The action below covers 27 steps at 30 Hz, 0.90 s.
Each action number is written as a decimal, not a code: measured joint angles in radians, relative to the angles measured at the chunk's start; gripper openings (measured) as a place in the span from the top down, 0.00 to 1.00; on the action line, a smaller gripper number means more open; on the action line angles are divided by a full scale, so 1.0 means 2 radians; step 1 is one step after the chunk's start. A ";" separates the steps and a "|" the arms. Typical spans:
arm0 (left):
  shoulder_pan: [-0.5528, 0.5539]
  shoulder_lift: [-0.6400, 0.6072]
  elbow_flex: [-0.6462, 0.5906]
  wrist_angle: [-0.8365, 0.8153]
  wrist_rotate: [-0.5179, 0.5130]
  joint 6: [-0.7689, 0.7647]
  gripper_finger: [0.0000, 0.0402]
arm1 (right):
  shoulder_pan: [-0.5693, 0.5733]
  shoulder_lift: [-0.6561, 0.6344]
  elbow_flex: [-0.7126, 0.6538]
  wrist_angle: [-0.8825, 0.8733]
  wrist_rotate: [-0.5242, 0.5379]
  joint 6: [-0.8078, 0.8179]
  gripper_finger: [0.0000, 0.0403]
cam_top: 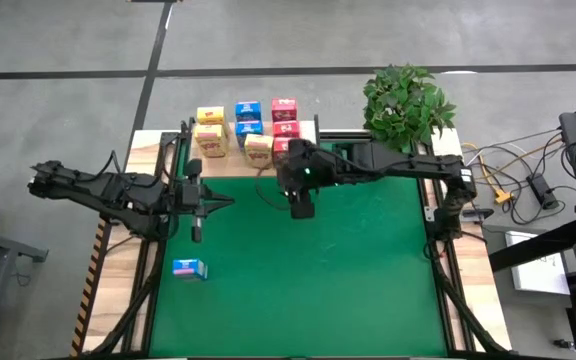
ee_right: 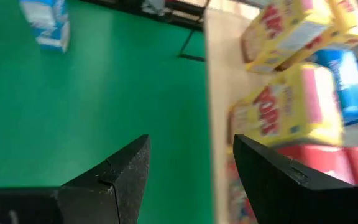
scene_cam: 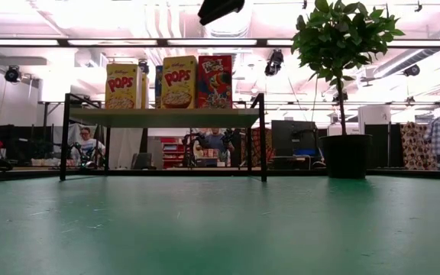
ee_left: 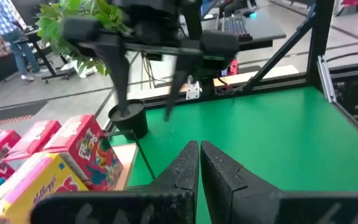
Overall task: Stack cereal on shelf
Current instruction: Adjust the yellow cereal on the shelf
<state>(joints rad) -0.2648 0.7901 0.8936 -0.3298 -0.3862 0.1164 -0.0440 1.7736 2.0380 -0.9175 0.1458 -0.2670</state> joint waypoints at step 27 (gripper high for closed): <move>0.008 0.102 0.065 0.010 -0.051 0.059 1.00 | 0.024 -0.297 -0.533 0.481 -0.078 0.002 0.45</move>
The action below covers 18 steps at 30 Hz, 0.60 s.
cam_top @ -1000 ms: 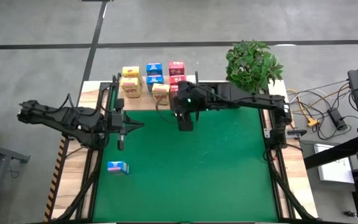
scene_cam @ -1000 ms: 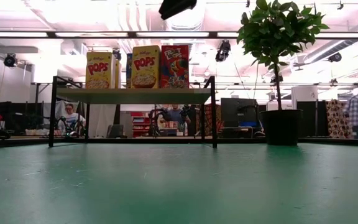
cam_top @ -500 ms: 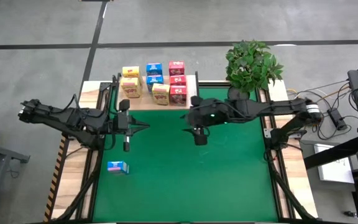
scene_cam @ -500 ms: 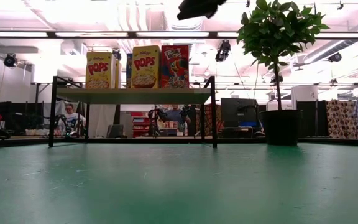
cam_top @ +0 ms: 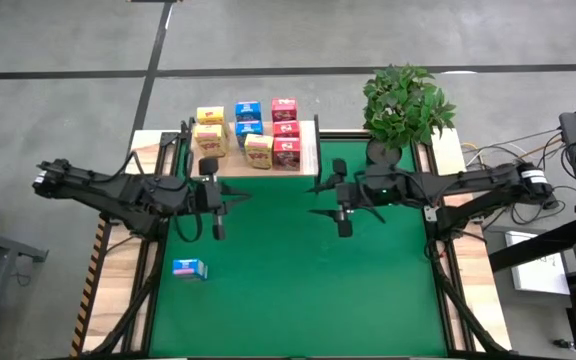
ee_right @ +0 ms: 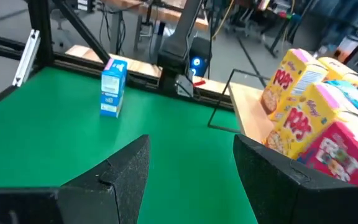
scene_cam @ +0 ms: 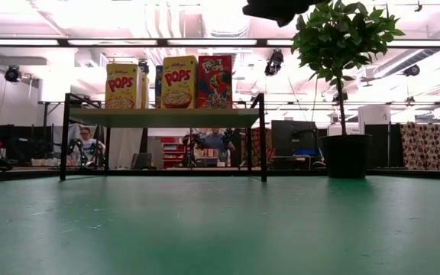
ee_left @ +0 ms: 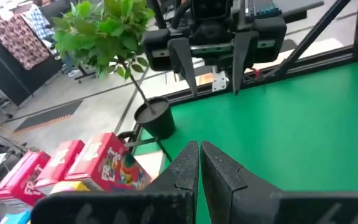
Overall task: Stack cereal on shelf
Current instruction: Adjust the yellow cereal on the shelf
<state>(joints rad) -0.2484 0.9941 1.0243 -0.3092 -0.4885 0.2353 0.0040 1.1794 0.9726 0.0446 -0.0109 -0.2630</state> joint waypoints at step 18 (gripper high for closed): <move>0.111 0.057 0.078 -0.037 0.001 0.050 1.00 | 0.000 -0.106 -0.102 0.046 0.000 0.000 0.45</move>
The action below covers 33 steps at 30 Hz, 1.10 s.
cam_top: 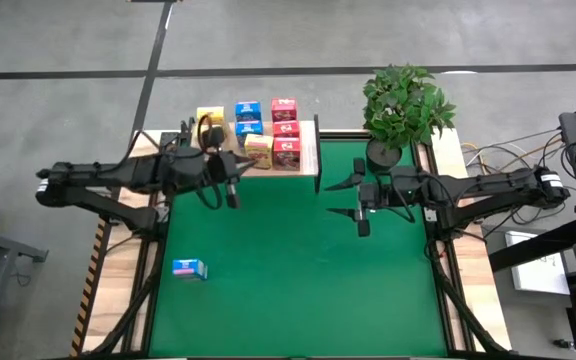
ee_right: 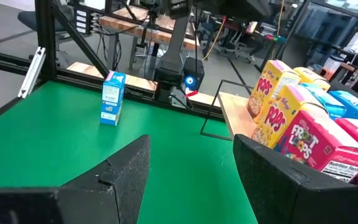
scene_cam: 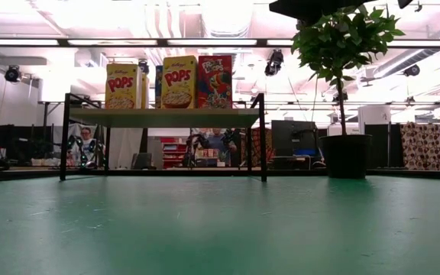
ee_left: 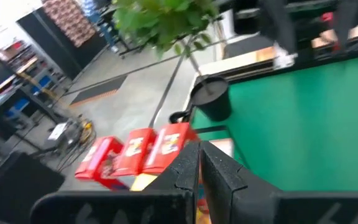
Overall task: Stack cereal on shelf
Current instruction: Adjust the yellow cereal on the shelf
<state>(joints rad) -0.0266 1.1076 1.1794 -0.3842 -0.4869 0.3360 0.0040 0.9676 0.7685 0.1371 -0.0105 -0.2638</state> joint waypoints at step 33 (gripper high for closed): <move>0.217 0.218 0.303 -0.333 0.262 0.081 0.67 | -0.001 -0.041 -0.035 -0.006 -0.008 -0.034 0.45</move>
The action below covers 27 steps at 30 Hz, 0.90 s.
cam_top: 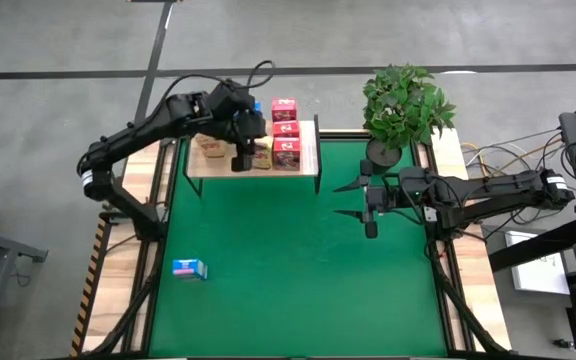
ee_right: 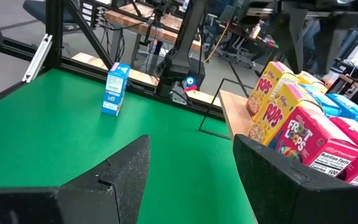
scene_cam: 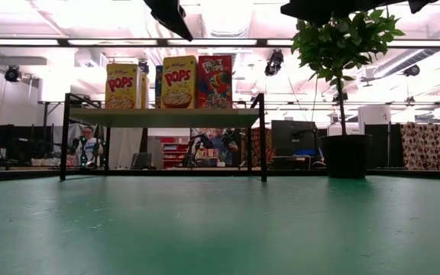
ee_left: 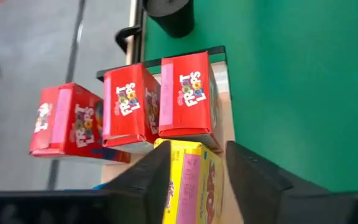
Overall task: Stack cereal on shelf
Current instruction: Adjust the yellow cereal on the shelf
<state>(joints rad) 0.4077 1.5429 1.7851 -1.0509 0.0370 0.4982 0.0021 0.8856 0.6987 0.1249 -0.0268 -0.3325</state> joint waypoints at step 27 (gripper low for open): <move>0.037 0.030 -0.021 -0.008 0.028 0.025 0.32 | 0.000 0.000 0.000 -0.006 0.000 0.005 0.45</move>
<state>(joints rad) 0.4820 1.6032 1.7439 -1.0671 0.0925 0.5485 0.0017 0.8860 0.6987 0.1135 -0.0261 -0.3218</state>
